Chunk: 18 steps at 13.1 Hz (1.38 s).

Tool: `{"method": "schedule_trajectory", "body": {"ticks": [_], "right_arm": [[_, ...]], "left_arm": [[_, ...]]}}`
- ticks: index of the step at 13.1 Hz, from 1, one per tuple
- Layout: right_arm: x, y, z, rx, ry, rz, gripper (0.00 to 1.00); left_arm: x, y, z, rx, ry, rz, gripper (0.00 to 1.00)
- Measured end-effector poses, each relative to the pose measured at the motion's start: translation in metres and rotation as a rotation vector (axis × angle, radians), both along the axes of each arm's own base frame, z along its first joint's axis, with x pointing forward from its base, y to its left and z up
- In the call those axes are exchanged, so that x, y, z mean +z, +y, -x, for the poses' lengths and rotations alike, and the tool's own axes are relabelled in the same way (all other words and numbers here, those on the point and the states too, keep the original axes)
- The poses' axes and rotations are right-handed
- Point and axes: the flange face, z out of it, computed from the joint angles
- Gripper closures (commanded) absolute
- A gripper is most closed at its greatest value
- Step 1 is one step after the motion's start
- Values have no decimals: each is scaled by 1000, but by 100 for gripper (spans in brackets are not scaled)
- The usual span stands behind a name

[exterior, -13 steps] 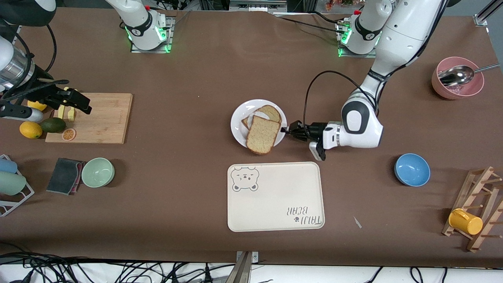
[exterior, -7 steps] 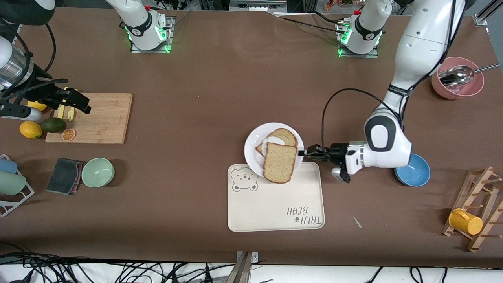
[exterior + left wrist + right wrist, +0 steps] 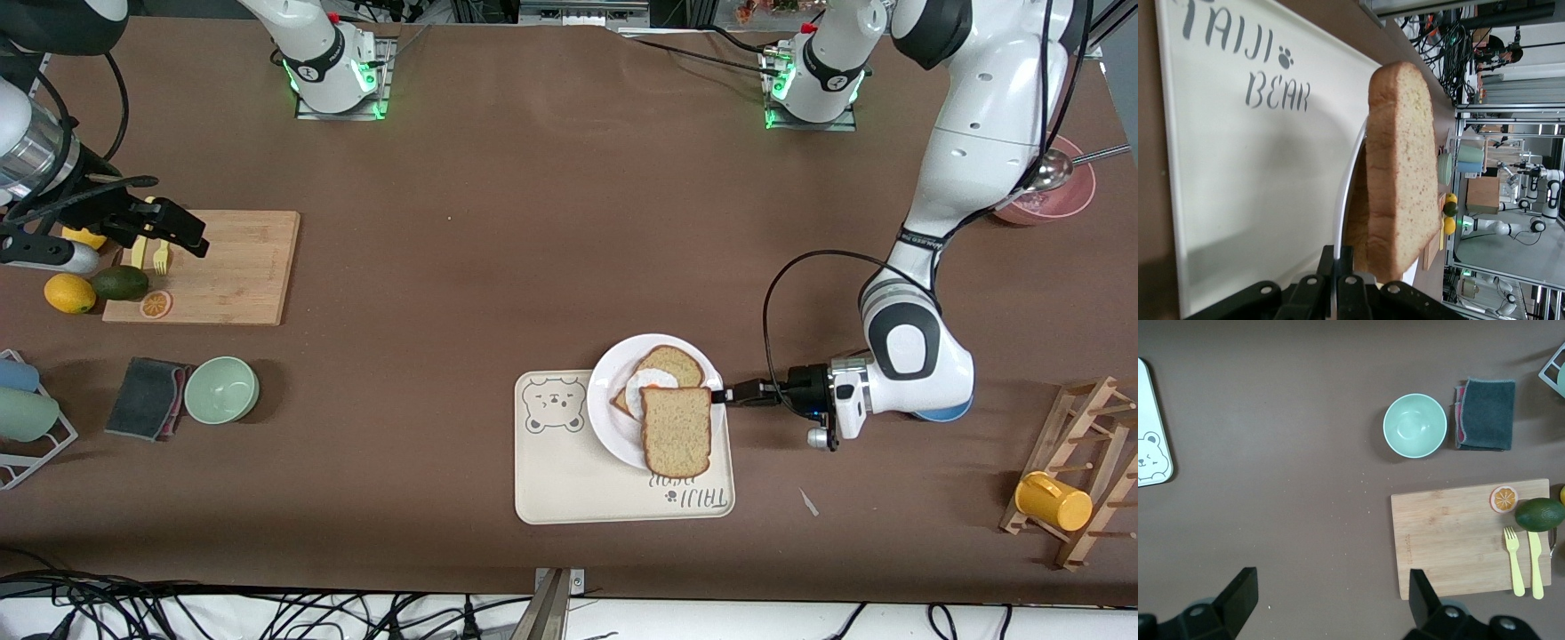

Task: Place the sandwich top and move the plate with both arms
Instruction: 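Slide the plate with the left gripper onto the bear tray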

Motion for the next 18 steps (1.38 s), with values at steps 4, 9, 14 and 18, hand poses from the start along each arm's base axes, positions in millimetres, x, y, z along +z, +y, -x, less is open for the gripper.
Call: {"method": "schedule_trajectory", "body": {"ticks": [4, 9, 14, 18], "right_arm": [[0, 0, 0, 0, 0, 0, 0], [0, 0, 0, 0, 0, 0, 0], [0, 0, 0, 0, -1, 0, 0], [0, 0, 0, 0, -1, 0, 0]], "left_arm": [[-1, 2, -17, 32, -8, 19, 100], [-36, -3, -25, 72, -11, -16, 100], [-57, -12, -21, 57, -27, -24, 48], [-53, -12, -23, 56, -42, -23, 47]]}}
